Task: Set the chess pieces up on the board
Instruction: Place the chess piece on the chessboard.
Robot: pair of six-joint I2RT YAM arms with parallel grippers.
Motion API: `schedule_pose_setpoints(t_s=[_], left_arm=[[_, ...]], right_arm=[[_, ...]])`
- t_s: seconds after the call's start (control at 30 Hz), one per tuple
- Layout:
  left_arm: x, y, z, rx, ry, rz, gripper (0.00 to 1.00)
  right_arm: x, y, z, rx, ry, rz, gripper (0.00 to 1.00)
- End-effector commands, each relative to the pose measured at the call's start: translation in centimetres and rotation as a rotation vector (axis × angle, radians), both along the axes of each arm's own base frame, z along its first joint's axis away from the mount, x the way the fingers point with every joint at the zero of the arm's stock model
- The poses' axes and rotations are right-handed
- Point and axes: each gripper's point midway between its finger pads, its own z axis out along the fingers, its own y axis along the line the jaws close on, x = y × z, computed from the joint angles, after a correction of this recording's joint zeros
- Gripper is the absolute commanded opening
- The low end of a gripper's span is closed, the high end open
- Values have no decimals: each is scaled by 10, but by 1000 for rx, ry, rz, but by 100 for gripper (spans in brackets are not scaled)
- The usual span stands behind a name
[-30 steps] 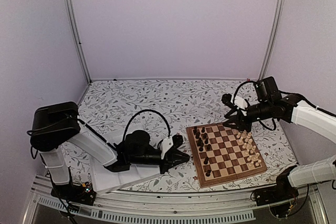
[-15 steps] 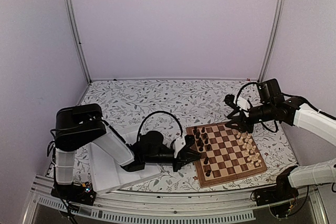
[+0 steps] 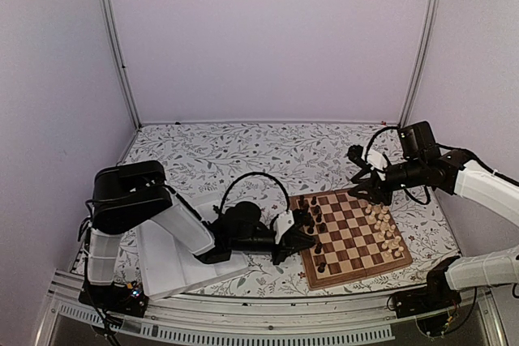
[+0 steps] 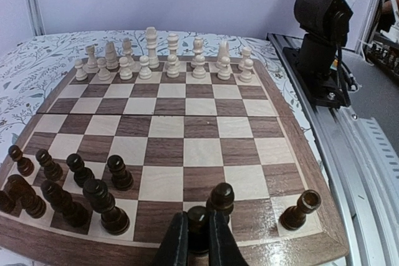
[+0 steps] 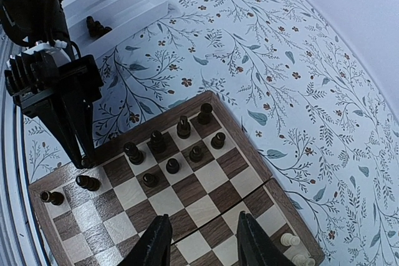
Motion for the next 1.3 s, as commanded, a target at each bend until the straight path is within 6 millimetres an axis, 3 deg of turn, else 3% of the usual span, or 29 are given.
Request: schedule_pose_setpoints(t_s=[0.0,0.37,0.83,1.27], left_arm=[[1,0,-6,19,4,-14,5],[4,6,-8,46,-18,-2,19],[3,18,1,66,-29,16,23],[8,6,-22,193,4,6,34]], right_arm=[[-2,-2,4,8,-18,-1,39],[-3,-1,2,8,-12,10,39],[-2,3,3,11,5,34,39],[-5,5,0,12,18,53,39]])
